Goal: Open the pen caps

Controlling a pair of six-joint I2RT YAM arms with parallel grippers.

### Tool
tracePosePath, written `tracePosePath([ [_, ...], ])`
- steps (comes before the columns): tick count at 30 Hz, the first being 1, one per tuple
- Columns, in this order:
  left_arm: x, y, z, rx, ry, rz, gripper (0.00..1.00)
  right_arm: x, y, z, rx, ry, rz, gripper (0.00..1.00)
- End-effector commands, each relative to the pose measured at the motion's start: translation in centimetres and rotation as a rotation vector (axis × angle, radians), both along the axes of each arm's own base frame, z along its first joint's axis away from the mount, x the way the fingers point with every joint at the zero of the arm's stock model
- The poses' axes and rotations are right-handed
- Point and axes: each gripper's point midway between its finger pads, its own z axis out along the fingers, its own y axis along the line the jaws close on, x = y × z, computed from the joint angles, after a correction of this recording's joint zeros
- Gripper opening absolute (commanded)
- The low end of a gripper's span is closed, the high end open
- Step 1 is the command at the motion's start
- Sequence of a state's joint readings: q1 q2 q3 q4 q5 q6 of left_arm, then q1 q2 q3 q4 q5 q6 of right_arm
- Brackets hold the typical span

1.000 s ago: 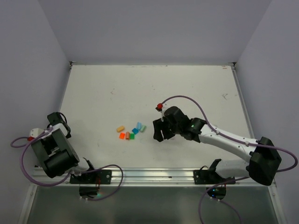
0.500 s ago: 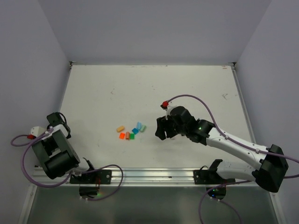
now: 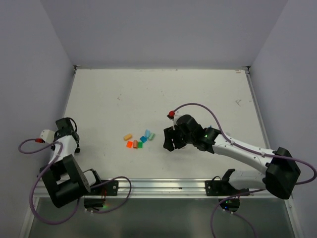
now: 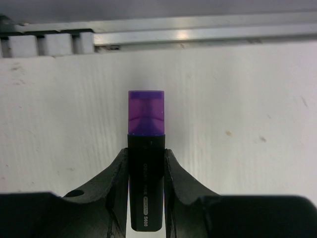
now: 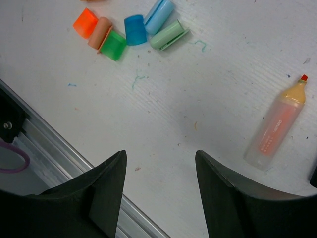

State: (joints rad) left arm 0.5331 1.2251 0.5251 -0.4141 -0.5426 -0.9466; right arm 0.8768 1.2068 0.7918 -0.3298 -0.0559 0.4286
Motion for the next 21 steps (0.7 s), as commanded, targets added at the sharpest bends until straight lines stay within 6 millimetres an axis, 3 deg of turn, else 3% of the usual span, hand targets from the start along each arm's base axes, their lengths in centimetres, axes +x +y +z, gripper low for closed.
tracePosePath([
  [1, 1.4, -2.4, 1.6, -0.012, -0.041, -0.096, 0.00, 0.6, 2.2, 1.4, 0.074, 0.000, 0.030, 0.61],
  [5, 4.5, -4.4, 3.9, -0.032, -0.158, -0.202, 0.00, 0.3, 3.4, 1.3, 0.099, 0.045, 0.061, 0.61],
  [10, 6.7, -6.5, 6.3, -0.051, -0.250, -0.288, 0.00, 0.3, 3.9, 1.5, 0.099, 0.065, 0.067, 0.61],
  [14, 9.8, -10.4, 9.3, -0.066, -0.424, -0.452, 0.00, 0.4, 4.8, 2.2, 0.132, 0.077, 0.078, 0.61],
  [15, 10.7, -12.7, 9.9, -0.079, -0.460, -0.541, 0.00, 0.4, 5.1, 2.4, 0.145, 0.083, 0.080, 0.61],
  [17, 12.0, -15.1, 11.7, -0.075, -0.557, -0.619, 0.00, 0.1, 6.4, 3.0, 0.213, 0.106, 0.102, 0.61],
  [18, 12.4, -18.2, 12.3, -0.098, -0.585, -0.713, 0.00, 0.1, 6.8, 3.2, 0.237, 0.111, 0.103, 0.61],
  [21, 13.2, -23.9, 14.3, -0.145, -0.673, -0.844, 0.00, 0.0, 7.9, 3.9, 0.317, 0.128, 0.098, 0.61],
])
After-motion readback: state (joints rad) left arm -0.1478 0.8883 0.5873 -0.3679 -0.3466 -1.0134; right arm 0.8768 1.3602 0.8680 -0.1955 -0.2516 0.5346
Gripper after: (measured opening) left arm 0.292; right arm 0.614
